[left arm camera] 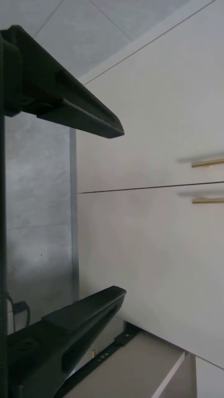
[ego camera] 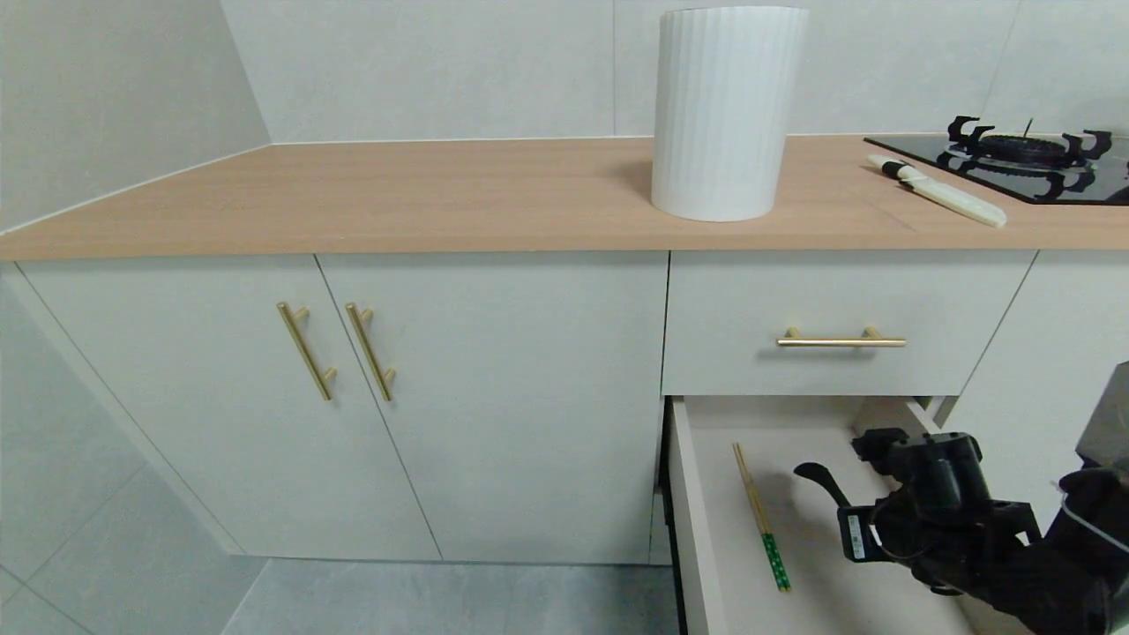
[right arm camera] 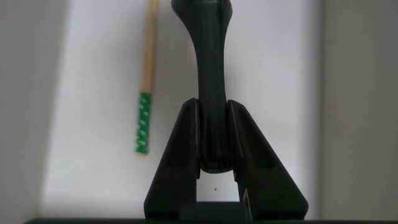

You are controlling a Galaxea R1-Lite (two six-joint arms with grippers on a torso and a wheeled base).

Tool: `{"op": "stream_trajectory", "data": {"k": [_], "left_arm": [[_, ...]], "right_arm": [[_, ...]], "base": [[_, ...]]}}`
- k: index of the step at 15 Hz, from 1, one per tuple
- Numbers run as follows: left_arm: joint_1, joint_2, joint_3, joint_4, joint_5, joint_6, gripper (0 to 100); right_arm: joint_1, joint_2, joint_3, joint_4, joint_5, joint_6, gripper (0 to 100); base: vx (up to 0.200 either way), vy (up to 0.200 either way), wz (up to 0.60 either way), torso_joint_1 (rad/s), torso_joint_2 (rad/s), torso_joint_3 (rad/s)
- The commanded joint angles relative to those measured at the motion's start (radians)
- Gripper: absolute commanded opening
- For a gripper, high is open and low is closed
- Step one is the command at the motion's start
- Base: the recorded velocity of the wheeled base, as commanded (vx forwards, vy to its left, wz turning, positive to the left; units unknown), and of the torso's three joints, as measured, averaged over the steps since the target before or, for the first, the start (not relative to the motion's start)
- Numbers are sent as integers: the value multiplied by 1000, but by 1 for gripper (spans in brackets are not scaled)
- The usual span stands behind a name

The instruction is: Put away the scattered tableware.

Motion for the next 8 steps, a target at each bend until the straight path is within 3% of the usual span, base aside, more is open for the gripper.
{"op": "stream_trajectory", "data": {"k": [1,8], "left_arm": [[0,2,0,0,0,0,100],[0,2,0,-1,0,0,100]], "right_arm": [[1,113,0,-33,-1,-2,0],[-4,212,-17,-115,-15,-11,0]], "base": [[0,0,0,0,0,0],[0,0,0,0,0,0]]}}
